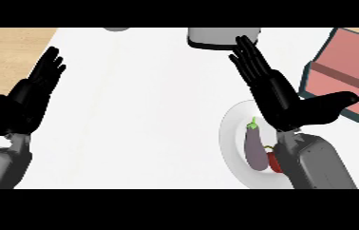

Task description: Pick the bell pepper from the plate and place it in the cardboard box

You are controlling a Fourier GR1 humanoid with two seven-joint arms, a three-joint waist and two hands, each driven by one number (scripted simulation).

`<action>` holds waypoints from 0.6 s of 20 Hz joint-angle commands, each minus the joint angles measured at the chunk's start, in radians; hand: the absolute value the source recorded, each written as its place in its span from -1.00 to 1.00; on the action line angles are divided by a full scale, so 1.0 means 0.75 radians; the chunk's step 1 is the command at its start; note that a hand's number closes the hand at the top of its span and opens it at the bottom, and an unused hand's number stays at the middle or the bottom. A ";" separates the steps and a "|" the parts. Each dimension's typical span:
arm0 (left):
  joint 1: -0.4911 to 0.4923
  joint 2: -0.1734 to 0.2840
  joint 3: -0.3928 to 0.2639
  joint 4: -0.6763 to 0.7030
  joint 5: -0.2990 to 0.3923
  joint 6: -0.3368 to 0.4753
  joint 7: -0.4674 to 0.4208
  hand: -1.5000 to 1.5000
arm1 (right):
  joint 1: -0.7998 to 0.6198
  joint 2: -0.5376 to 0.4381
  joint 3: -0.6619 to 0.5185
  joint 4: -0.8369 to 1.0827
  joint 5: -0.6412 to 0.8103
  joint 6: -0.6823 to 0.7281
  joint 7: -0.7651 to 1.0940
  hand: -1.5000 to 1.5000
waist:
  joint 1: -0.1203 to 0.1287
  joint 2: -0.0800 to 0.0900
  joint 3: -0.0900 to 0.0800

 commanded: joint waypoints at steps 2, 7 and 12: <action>0.068 -0.018 -0.061 -0.080 -0.050 -0.022 -0.037 0.00 | 0.213 -0.063 0.092 0.010 0.257 -0.106 -0.062 -1.00 | -0.073 0.010 -0.012; 0.057 -0.045 -0.124 -0.036 -0.046 -0.061 -0.029 0.00 | 0.129 0.034 -0.200 -0.155 0.250 -0.431 -0.286 -1.00 | -0.284 -0.112 0.048; 0.066 -0.069 -0.213 -0.042 -0.094 -0.096 -0.064 0.00 | 0.450 -0.588 0.128 0.230 1.124 -0.463 -0.133 -1.00 | -0.230 0.008 -0.029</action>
